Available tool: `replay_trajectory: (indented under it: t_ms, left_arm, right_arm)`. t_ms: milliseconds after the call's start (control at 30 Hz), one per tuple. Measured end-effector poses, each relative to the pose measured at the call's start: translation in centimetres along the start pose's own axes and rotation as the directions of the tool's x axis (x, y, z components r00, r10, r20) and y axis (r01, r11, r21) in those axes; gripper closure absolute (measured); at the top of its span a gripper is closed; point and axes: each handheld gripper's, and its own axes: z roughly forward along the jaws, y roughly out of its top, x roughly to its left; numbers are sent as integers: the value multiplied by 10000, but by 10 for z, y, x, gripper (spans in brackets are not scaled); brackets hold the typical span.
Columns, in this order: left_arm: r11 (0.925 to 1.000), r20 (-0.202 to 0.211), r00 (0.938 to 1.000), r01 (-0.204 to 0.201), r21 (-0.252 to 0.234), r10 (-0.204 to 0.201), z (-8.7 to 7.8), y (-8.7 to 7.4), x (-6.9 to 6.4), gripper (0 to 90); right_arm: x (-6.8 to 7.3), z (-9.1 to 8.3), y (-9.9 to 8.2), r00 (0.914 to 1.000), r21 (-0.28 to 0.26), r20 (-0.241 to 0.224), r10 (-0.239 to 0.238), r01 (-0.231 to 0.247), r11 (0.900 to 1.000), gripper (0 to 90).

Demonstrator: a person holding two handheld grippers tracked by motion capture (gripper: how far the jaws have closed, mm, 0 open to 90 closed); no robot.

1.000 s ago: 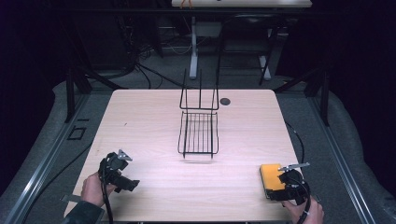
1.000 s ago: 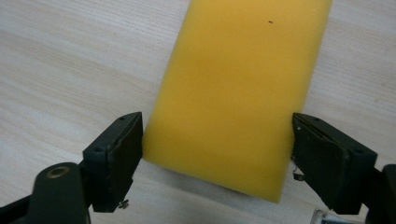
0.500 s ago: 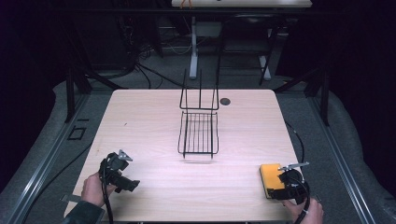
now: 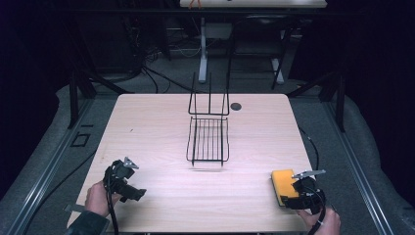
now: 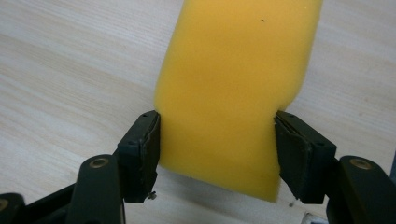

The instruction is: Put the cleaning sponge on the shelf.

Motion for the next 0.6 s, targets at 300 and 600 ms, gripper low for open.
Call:
replay_trajectory:
  t_ms: [300, 600]
  left_arm:
    - [10000, 69, 9999, -91, -1, 91, 1, 1, 0, 16]
    - [9998, 80, 9998, -185, -61, 186, 0, 1, -1, 15]
  right_arm:
    - [8, -8, 6, 9990, -270, -91, -433, 431, 9987, 364]
    - [11, -12, 13, 9974, -477, -37, -717, 714, 9963, 365]
